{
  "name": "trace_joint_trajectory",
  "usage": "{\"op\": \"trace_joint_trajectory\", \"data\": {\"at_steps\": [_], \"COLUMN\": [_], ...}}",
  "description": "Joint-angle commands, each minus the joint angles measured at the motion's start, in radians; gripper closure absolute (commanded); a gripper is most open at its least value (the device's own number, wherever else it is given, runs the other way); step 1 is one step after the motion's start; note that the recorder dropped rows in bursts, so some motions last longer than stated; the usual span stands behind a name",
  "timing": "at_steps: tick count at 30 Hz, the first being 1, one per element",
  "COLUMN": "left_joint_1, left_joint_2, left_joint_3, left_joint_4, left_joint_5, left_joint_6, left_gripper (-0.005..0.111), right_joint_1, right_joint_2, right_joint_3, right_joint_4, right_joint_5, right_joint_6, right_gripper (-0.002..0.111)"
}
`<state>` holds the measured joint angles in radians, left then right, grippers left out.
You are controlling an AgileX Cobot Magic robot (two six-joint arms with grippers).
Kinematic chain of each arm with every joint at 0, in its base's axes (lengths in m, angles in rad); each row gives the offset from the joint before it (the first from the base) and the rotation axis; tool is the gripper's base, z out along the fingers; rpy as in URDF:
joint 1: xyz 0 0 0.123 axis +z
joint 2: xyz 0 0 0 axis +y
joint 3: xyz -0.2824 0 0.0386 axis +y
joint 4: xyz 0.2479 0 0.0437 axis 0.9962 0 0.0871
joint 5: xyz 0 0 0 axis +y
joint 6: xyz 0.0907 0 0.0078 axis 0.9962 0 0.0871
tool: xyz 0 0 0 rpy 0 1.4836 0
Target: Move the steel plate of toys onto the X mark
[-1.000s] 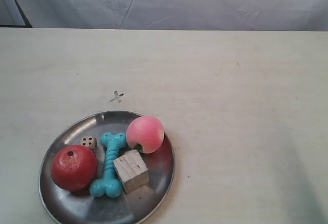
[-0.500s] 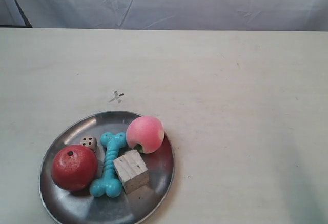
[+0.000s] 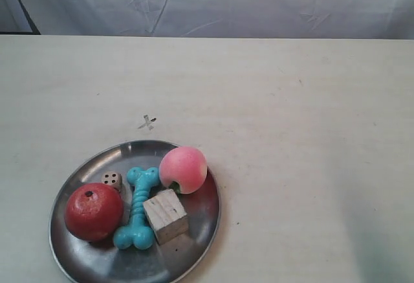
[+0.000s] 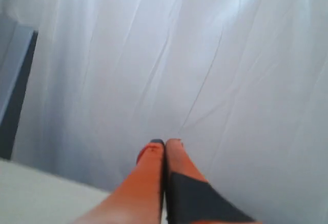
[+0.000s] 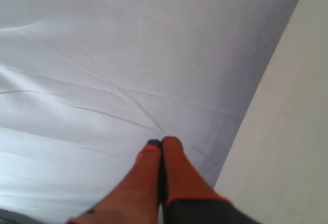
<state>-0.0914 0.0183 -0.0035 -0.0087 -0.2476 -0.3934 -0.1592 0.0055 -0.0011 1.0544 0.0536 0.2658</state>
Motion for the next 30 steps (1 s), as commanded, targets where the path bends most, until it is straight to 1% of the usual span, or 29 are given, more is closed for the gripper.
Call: {"op": "trace_joint_trajectory", "data": {"at_steps": [1,2,4,6,9,12,14,16,18,21,23,26,30], "left_joint_1": [0.001,0.001,0.001,0.001,0.001,0.001,0.001,-0.004,-0.019,-0.03,-0.03,-0.028,-0.028], "left_joint_2": [0.002,0.011,0.054,0.123,0.297,0.509,0.666,0.794,0.919,1.071,1.164,1.272,1.367], "left_joint_3": [0.003,-0.007,-0.054,-0.121,-0.257,-0.395,-0.481,-0.553,-0.614,-0.69,-0.722,-0.735,-0.735], "left_joint_4": [-0.063,-0.057,-0.047,-0.044,0.017,0.067,0.043,0.016,0.018,0.019,-0.014,-0.093,-0.191], "left_joint_5": [-0.135,-0.135,-0.128,-0.073,0.061,0.163,0.248,0.363,0.457,0.595,0.695,0.815,0.943], "left_joint_6": [-0.015,-0.015,-0.013,-0.012,0.015,0.006,-0.011,-0.019,-0.01,-0.003,0.048,0.151,0.207], "left_gripper": [0.107,0.107,0.107,0.107,0.107,0.107,0.107,0.107,0.107,0.107,0.107,0.107,0.107], "right_joint_1": [0.002,0.002,0.002,0.002,0.002,0.002,0.002,0.002,0.002,0.011,0.021,0.023,0.023], "right_joint_2": [-0.005,-0.005,-0.005,-0.005,-0.005,0.071,0.176,0.314,0.456,0.679,0.831,1.022,1.199], "right_joint_3": [0.001,0.001,-0.003,-0.045,-0.115,-0.188,-0.231,-0.28,-0.321,-0.373,-0.414,-0.466,-0.485], "right_joint_4": [0.187,0.22,0.201,0.184,0.179,0.112,0.006,-0.111,-0.196,-0.268,-0.268,-0.221,-0.076], "right_joint_5": [0.088,0.109,0.161,0.2,0.205,0.243,0.328,0.44,0.523,0.604,0.664,0.74,0.765], "right_joint_6": [0.015,0.015,-0.04,-0.192,-0.399,-0.522,-0.529,-0.529,-0.529,-0.529,-0.558,-0.697,-0.898], "right_gripper": [0.108,0.108,0.108,0.108,0.108,0.108,0.108,0.109,0.109,0.109,0.109,0.109,0.109]}}
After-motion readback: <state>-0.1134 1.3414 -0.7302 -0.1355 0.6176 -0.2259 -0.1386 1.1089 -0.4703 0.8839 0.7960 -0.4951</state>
